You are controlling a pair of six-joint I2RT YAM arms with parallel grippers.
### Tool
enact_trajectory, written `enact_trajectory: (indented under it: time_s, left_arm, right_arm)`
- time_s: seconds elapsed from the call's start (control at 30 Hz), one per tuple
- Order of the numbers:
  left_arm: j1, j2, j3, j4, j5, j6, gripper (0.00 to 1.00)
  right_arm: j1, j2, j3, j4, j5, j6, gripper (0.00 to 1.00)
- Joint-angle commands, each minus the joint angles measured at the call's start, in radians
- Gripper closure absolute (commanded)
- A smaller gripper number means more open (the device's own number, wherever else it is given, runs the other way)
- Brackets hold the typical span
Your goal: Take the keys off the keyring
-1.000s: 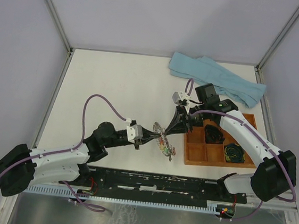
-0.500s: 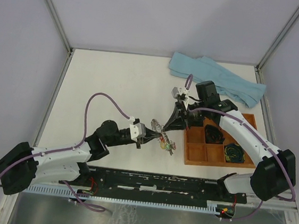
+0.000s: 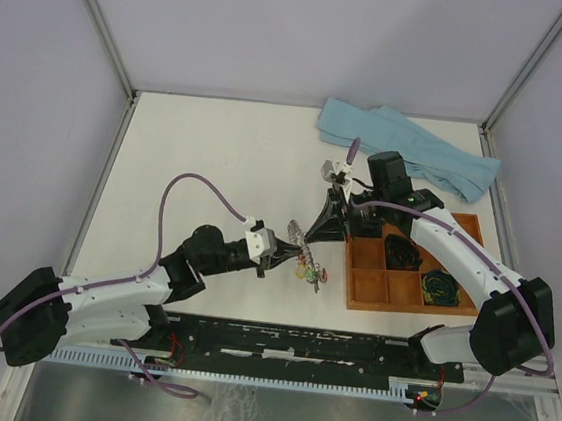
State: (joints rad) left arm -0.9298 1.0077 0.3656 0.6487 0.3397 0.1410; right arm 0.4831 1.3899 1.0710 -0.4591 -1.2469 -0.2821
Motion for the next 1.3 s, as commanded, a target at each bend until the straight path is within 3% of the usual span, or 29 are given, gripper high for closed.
enact_trajectory:
  time_s: [0.0,0.13,0.27,0.37,0.5,0.8,1.27]
  left_arm:
    - [-0.010,-0.057,-0.020,0.055,-0.044,-0.039,0.78]
    - [-0.009,-0.166,-0.085,0.101,-0.097,-0.073,0.60]
    - [-0.005,-0.260,-0.127,0.118,-0.122,-0.094,0.56]
    - [-0.002,-0.281,-0.127,0.132,-0.122,-0.123,0.61]
    - [-0.002,-0.223,-0.085,0.155,-0.098,-0.164,0.78]
    - [-0.001,-0.040,-0.030,0.279,-0.004,-0.225,0.78]
    - [-0.001,0.053,0.002,0.286,-0.001,-0.228,0.77]
  right_arm:
    - [-0.005,-0.010,0.017,0.069,-0.031,0.006,0.99]
    - [-0.004,-0.011,0.032,0.005,-0.046,-0.060,0.99]
    - [-0.004,-0.016,0.042,-0.040,-0.059,-0.110,0.99]
    - [0.000,-0.017,0.048,-0.070,-0.065,-0.145,0.99]
    - [0.004,-0.021,0.053,-0.101,-0.073,-0.183,0.99]
    - [0.005,-0.026,0.060,-0.132,-0.074,-0.216,0.99]
    - [0.007,-0.025,0.065,-0.142,-0.078,-0.225,0.99]
